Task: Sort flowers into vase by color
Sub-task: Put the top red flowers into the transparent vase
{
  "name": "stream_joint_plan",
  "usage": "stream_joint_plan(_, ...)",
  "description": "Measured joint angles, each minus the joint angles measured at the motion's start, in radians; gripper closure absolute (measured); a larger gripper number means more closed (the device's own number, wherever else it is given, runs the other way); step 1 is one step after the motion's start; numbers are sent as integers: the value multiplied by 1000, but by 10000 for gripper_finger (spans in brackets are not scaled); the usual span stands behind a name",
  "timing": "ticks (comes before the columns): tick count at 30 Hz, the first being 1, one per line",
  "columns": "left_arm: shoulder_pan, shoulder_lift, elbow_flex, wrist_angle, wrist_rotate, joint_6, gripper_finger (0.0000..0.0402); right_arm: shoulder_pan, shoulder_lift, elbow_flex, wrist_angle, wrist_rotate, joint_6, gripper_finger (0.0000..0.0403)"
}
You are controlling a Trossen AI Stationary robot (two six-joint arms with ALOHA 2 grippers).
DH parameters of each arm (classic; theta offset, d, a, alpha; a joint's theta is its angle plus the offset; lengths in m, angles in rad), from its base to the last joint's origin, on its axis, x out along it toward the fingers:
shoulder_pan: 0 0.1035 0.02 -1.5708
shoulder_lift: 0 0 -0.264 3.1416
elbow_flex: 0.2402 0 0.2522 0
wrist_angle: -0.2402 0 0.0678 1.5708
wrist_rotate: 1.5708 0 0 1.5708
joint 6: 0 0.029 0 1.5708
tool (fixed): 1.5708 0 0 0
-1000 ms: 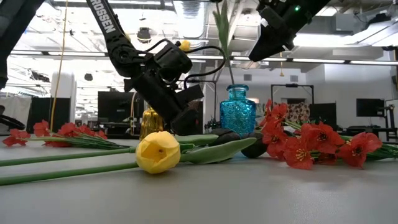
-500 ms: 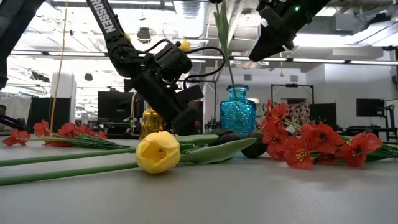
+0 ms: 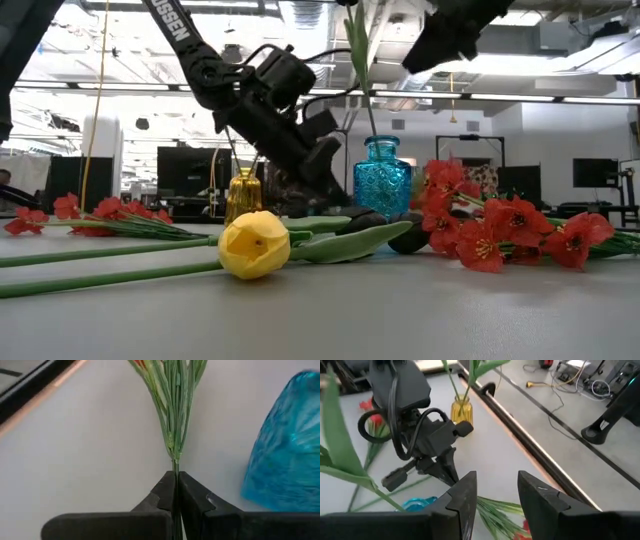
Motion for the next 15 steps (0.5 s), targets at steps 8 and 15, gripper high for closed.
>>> stream_joint_plan(8,0,-30,13,114,0,-6,401,6,-136,-33,6,-3,19,235)
stream_joint_plan(15,0,-68,27,182,0,-4,401,1,-246,-221,123,-7,83,235)
